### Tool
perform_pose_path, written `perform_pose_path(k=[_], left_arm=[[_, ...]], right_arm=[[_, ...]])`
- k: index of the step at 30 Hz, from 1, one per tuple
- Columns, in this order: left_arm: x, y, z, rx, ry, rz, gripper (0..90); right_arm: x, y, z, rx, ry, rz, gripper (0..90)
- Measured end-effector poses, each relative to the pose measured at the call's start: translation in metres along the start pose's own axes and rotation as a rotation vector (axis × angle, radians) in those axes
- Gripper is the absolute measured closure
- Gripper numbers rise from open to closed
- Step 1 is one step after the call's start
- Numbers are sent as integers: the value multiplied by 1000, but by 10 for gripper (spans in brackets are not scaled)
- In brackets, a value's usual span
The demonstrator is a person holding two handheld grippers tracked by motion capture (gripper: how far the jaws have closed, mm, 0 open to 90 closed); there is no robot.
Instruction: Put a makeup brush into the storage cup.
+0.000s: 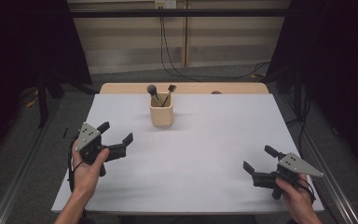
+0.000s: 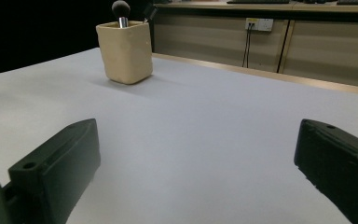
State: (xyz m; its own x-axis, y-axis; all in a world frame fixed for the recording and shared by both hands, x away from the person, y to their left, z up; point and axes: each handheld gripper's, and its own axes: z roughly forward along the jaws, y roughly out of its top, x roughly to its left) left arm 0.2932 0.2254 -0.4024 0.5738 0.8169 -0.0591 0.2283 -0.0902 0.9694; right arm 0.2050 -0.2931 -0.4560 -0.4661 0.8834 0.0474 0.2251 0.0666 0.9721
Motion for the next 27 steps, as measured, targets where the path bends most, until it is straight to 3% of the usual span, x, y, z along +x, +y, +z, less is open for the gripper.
perform_pose_path(k=[6,11,18,22,27], left_arm=[[-7,-9,-19,-1,19,1,31],[-11,-19,-31,6,8,11,31],[-16,-32,-40,7,9,21,31],[-16,-36,-43,8,9,2,31],[-18,-39,-46,21,-13,36,28]], right_arm=[[0,1,-1,-4,-1,9,0],[0,1,0,-4,2,7,0],[2,1,1,2,6,5,0],[2,0,1,2,2,4,0],[2,0,-1,-1,-4,5,0]])
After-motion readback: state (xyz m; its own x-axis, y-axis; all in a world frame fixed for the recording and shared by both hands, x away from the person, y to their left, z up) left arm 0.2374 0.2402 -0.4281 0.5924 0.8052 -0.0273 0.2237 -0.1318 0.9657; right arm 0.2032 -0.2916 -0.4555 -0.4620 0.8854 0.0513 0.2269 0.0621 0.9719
